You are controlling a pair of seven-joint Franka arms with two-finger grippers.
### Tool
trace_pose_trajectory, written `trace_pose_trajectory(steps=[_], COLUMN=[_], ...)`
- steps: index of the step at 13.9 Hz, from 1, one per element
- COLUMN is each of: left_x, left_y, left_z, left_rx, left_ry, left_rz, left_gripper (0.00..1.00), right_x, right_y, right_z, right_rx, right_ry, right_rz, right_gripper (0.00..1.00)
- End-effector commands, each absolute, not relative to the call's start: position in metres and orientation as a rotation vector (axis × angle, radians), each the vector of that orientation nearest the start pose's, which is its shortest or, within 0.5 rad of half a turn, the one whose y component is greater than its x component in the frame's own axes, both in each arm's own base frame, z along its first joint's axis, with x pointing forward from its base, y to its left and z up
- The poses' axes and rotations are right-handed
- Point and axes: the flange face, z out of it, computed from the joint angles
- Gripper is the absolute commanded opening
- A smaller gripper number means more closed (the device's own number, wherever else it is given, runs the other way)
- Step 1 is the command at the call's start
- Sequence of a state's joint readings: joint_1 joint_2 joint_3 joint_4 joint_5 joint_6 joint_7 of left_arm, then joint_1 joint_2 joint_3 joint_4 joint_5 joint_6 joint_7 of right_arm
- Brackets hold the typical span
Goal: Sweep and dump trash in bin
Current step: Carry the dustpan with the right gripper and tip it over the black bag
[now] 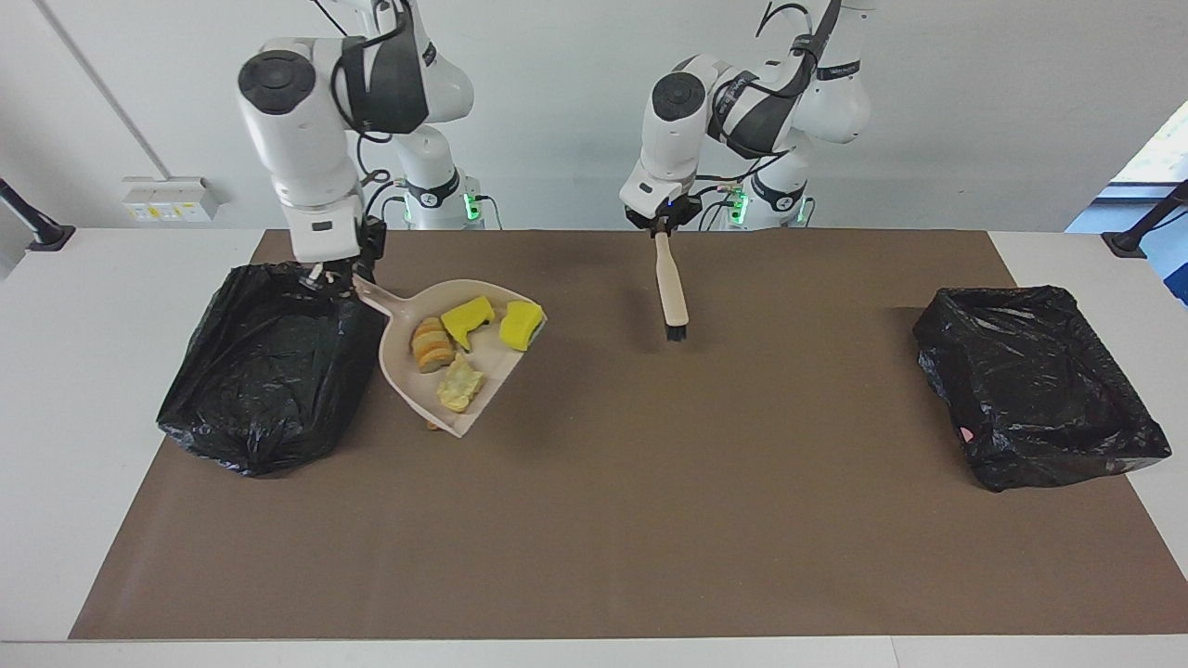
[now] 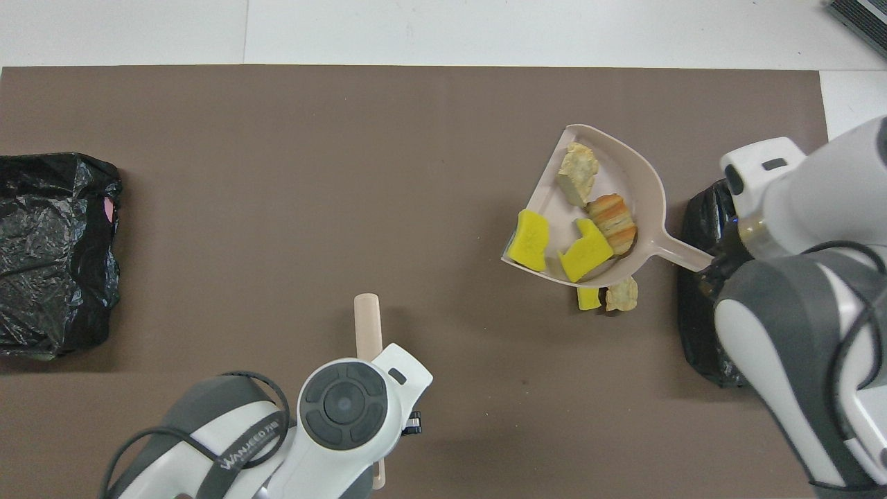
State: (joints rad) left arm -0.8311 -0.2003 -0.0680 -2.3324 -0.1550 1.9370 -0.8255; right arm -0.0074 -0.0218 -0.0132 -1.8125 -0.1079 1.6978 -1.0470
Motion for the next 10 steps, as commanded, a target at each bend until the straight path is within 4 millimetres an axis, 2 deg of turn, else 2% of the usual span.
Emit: trace_pose_trajectory(steps=[1,3,7,8,10], left_x=[0.229,0.201,0.186,0.185,0.184], left_y=[-0.366,-0.375,-0.376,-0.375,-0.375], left_z=[0.386,0.367,0.357,0.352,0.348], left_rx=[-3.079,-3.103,-3.117,-3.119,-3.121], left_ry=[-0.029,-0.015,0.005,0.004,0.020], left_rz=[0.263,0.219,0.271,0.268,0.286], left_gripper=[0.00,0.00,0.00,0.00,0.00], right_x=[0.540,0.531,0.505,0.502,0.501], right_y=[-0.094,-0.154,-0.256,-0.271,-0.283], right_z=[0.538,0.541,0.548,0.548,0.547], right_rx=[-2.736,-2.743,-2.787,-2.785,-2.776], right_ry=[-1.618,-1.650,-1.816,-1.867,-1.994], right_rz=[0.216,0.204,0.316,0.353,0.538], right_gripper=[0.00,0.00,0.00,0.00,0.00])
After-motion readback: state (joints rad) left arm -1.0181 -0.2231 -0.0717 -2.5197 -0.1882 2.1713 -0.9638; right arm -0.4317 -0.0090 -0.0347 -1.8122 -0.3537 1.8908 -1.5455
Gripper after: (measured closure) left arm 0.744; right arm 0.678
